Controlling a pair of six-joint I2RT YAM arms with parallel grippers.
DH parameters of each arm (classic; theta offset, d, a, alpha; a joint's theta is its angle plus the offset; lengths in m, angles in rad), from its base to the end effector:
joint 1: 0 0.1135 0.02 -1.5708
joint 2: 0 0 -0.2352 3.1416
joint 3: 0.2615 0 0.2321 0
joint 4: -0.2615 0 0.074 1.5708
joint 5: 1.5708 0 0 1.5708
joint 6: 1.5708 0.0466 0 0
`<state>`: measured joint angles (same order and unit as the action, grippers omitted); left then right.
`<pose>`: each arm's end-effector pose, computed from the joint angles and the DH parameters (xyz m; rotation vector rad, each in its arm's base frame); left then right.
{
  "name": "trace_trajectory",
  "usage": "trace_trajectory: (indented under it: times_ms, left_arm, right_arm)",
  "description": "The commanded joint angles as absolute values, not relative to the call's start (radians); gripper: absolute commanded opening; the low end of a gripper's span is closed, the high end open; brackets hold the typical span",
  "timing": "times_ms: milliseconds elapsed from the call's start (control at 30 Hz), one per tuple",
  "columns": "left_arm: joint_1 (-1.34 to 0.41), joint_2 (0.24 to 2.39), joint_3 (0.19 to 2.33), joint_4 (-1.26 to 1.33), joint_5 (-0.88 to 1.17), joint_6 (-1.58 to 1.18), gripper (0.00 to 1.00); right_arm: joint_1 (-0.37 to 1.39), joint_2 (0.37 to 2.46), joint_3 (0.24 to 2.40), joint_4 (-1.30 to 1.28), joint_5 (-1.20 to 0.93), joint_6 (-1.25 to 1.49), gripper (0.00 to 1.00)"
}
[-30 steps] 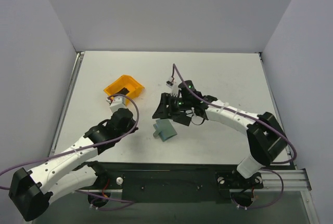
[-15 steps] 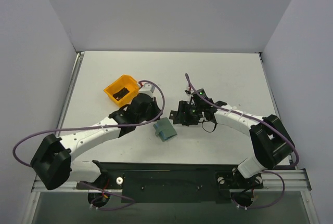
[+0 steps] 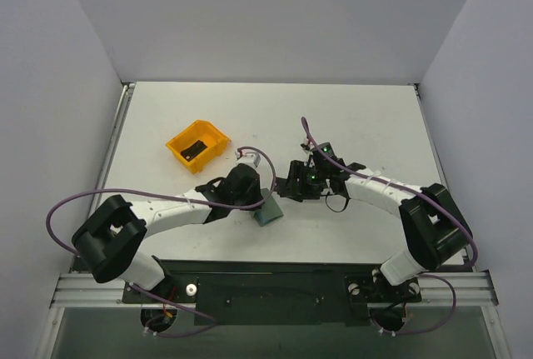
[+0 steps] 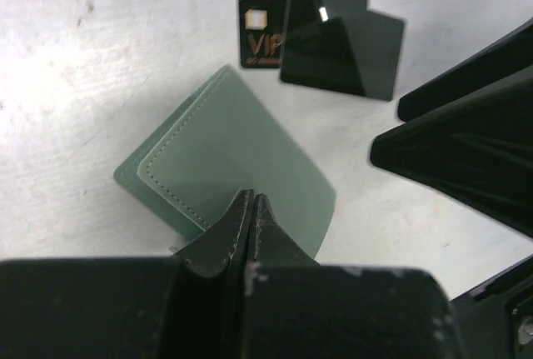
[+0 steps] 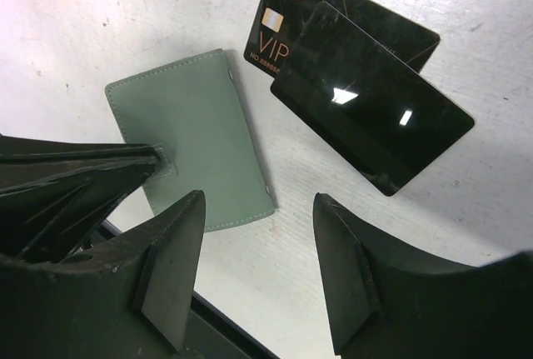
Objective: Put the credit cards into the card holder
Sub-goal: Close the card holder at the center of the board, then turn over the card holder at the center of the board.
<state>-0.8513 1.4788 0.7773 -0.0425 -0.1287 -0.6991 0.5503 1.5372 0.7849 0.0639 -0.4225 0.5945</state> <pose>0.2001 -0.2193 0.1674 0.1145 2.3913 -0.6246 0.2515 0.1767 0.1652 -0.1907 2.4142 1.0506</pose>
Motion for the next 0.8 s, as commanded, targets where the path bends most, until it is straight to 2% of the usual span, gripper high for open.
trace_trajectory:
  times_ms: [0,233,700,767]
  left_arm:
    - [-0.854,1.459,0.713,-0.022,-0.155,-0.735,0.00]
    - [-0.853,1.509,0.669,-0.015,-0.164,-0.753,0.00]
    - [-0.853,1.506,0.601,-0.015,-0.173,-0.779,0.00]
    - [-0.853,1.503,0.588,0.023,-0.173,-0.787,0.00]
  right_arm:
    - [0.548,1.558,0.779,0.120,-0.459,0.601,0.50]
    - [0.545,1.588,0.775,0.152,-0.500,0.611,0.51]
    - [0.546,1.759,0.781,0.310,-0.767,0.635,0.53]
    - [0.551,1.779,0.779,0.343,-0.788,0.652,0.51]
